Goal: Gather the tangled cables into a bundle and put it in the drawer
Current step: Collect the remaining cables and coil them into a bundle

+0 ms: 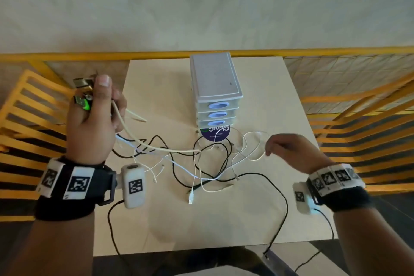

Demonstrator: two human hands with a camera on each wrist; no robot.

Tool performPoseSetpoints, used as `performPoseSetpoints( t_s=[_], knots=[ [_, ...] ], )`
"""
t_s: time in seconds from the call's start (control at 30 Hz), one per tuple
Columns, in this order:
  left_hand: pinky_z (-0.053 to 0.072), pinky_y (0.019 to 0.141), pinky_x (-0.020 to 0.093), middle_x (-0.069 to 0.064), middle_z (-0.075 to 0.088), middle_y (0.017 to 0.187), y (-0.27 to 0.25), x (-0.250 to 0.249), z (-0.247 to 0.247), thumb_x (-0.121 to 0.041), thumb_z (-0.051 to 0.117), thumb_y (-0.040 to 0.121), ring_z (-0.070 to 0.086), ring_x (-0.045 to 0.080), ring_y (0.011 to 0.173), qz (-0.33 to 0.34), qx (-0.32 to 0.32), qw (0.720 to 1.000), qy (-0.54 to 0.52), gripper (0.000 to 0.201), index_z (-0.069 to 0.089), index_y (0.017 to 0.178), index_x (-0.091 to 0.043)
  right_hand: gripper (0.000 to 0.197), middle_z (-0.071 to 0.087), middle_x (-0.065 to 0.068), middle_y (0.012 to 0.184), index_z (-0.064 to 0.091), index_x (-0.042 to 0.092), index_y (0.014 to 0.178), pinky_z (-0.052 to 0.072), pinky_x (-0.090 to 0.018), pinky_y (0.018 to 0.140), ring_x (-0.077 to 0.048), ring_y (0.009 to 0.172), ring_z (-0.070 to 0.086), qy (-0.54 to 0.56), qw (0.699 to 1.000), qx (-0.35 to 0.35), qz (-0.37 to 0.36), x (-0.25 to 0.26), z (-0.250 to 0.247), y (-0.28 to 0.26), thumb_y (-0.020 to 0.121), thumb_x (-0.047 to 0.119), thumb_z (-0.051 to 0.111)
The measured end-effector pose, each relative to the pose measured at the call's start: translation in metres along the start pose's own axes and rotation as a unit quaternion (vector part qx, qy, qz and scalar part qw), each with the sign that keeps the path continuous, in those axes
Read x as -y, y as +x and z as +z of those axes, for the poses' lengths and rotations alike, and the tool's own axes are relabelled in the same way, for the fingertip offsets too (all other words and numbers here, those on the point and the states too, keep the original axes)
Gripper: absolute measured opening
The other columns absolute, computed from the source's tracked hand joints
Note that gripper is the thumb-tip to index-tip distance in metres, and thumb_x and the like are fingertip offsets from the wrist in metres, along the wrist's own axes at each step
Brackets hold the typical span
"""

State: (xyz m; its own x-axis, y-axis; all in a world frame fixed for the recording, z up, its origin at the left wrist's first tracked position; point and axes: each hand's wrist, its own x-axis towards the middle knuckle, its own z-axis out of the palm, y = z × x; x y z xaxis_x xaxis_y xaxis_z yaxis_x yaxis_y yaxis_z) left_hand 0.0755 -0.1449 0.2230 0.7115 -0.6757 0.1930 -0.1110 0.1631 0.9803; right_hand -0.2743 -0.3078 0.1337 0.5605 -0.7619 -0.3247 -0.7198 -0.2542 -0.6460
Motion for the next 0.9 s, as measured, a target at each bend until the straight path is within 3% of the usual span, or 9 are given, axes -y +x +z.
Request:
performPoseSetpoints(
  t_s=[0.07, 0.13, 0.23, 0.33, 0.43, 0.53, 0.6, 0.7, 0.9],
  knots=[
    [0.020, 0.049, 0.039, -0.013, 0.058, 0.069, 0.001, -0.003, 0.001, -0.051, 0.050, 0.103, 0.043, 0.008, 0.050, 0.008, -0.012, 1.000, -0.005, 0.037, 0.060, 0.072, -0.035, 0.032, 0.064, 0.002, 0.070, 0.069, 0.027, 0.067, 0.040, -0.026, 0.065, -0.007, 0.063, 0.051, 0.064, 0.993, 0.016, -0.102, 0.026, 0.009, -0.021, 0.095, 0.011, 0.063],
    [0.023, 0.044, 0.030, -0.011, 0.055, 0.065, 0.004, -0.006, 0.000, -0.063, 0.056, 0.096, 0.041, 0.007, 0.048, 0.020, 0.000, 1.000, -0.023, 0.038, 0.057, 0.075, -0.031, 0.027, 0.062, 0.006, 0.069, 0.068, 0.013, 0.068, 0.037, -0.015, 0.065, -0.003, 0.064, 0.052, 0.147, 0.975, 0.006, -0.170, 0.047, 0.005, -0.037, 0.092, 0.005, 0.057],
    [0.030, 0.043, 0.020, -0.012, 0.054, 0.064, 0.008, -0.005, -0.002, -0.073, 0.064, 0.082, 0.047, 0.002, 0.050, 0.004, 0.007, 0.999, -0.052, 0.050, 0.053, 0.081, -0.024, 0.024, 0.063, 0.003, 0.070, 0.067, 0.008, 0.068, 0.037, -0.018, 0.064, -0.009, 0.066, 0.054, 0.197, 0.963, -0.003, -0.186, 0.047, -0.005, -0.039, 0.089, 0.005, 0.056],
    [0.030, 0.044, 0.020, -0.012, 0.056, 0.065, 0.009, -0.001, -0.002, -0.071, 0.065, 0.082, 0.049, 0.001, 0.052, 0.002, 0.002, 0.999, -0.052, 0.050, 0.054, 0.084, -0.023, 0.021, 0.068, 0.004, 0.078, 0.075, 0.023, 0.074, 0.041, -0.024, 0.068, -0.014, 0.072, 0.059, 0.123, 0.982, 0.038, -0.136, 0.018, 0.022, -0.020, 0.092, 0.018, 0.067],
    [0.026, 0.043, 0.026, -0.010, 0.054, 0.062, 0.008, 0.003, 0.000, -0.071, 0.062, 0.085, 0.041, 0.007, 0.046, -0.002, 0.002, 0.999, -0.035, 0.045, 0.057, 0.079, -0.027, 0.012, 0.066, 0.012, 0.079, 0.077, 0.042, 0.085, 0.043, -0.020, 0.077, 0.000, 0.072, 0.057, -0.025, 0.989, 0.137, -0.051, -0.024, 0.084, -0.001, 0.092, 0.035, 0.069],
    [0.024, 0.045, 0.030, -0.011, 0.057, 0.063, 0.006, 0.006, 0.004, -0.059, 0.057, 0.097, 0.039, 0.008, 0.044, -0.003, -0.005, 1.000, -0.024, 0.039, 0.061, 0.071, -0.031, 0.023, 0.066, 0.017, 0.090, 0.077, 0.036, 0.105, 0.044, -0.022, 0.088, 0.002, 0.086, 0.058, -0.125, 0.976, 0.177, 0.023, -0.052, 0.137, 0.004, 0.092, 0.050, 0.064],
    [0.023, 0.044, 0.030, -0.012, 0.057, 0.065, 0.006, 0.008, 0.006, -0.049, 0.052, 0.102, 0.038, 0.007, 0.044, 0.005, 0.000, 1.000, -0.015, 0.038, 0.060, 0.070, -0.032, 0.031, 0.069, 0.012, 0.110, 0.074, 0.033, 0.112, 0.044, -0.024, 0.095, -0.010, 0.108, 0.060, -0.170, 0.969, 0.172, 0.058, -0.062, 0.157, 0.005, 0.094, 0.052, 0.058],
    [0.023, 0.043, 0.028, -0.012, 0.058, 0.068, 0.006, 0.012, 0.004, -0.043, 0.050, 0.105, 0.040, 0.006, 0.045, 0.018, 0.009, 1.000, -0.015, 0.034, 0.055, 0.075, -0.030, 0.030, 0.067, 0.004, 0.117, 0.071, 0.032, 0.113, 0.046, -0.028, 0.093, -0.018, 0.114, 0.061, -0.188, 0.970, 0.130, 0.084, -0.070, 0.168, 0.009, 0.092, 0.051, 0.059],
    [0.028, 0.041, 0.020, -0.012, 0.054, 0.062, 0.012, 0.019, -0.009, -0.070, 0.064, 0.085, 0.044, 0.003, 0.045, -0.005, 0.007, 0.999, -0.035, 0.048, 0.053, 0.081, -0.024, 0.033, 0.062, 0.018, 0.113, 0.065, 0.040, 0.112, 0.049, -0.025, 0.088, -0.008, 0.109, 0.061, -0.171, 0.981, 0.038, 0.087, -0.066, 0.153, 0.005, 0.082, 0.054, 0.069]
  ],
)
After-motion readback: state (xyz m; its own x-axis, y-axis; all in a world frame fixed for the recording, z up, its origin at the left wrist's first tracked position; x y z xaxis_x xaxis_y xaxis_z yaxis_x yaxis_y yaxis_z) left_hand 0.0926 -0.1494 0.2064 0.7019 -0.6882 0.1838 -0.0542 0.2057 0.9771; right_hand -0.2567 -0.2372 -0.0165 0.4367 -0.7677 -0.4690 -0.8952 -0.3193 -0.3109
